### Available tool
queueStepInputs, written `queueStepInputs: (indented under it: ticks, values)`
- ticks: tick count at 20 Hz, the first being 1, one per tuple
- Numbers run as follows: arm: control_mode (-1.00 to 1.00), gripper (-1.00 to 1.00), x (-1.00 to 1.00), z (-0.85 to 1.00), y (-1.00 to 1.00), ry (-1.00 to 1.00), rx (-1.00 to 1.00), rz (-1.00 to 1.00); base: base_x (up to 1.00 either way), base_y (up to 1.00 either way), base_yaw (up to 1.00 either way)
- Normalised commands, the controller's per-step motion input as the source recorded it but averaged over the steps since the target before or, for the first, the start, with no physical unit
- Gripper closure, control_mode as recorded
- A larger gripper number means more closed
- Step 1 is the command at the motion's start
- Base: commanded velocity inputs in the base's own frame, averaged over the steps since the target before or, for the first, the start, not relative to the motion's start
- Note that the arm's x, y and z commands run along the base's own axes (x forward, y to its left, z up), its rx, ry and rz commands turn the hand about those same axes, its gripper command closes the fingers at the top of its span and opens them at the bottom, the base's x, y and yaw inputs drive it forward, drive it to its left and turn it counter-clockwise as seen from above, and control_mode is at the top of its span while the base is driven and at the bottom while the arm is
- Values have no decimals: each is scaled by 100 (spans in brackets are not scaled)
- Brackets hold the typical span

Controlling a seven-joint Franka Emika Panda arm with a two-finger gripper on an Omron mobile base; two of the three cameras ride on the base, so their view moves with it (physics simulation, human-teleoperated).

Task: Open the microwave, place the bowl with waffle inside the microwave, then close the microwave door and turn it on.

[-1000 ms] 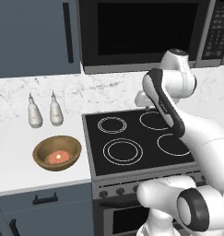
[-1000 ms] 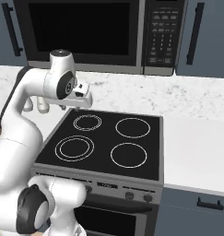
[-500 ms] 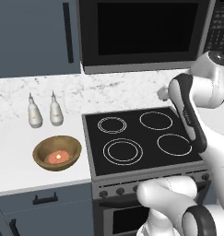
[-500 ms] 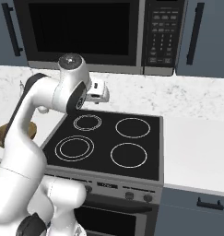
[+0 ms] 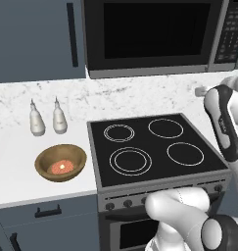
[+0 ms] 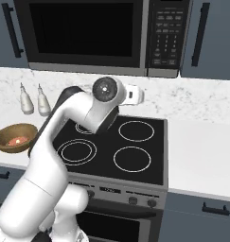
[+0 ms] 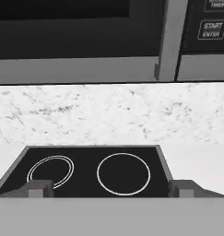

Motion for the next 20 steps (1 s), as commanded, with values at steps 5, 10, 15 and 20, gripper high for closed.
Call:
queueStepInputs:
  ticks: [5,10,15,20]
  values:
    - [-100,-100,5,87,-51,-11,3,0,0,0,0]
    - [-100,-100,5,43,-20,1,0,0,0,0,0]
    - [-100,-100,18,4,0,9,-2,0,0,0,0]
    - [-100,-100,27,25,0,0,2,0,0,0,0]
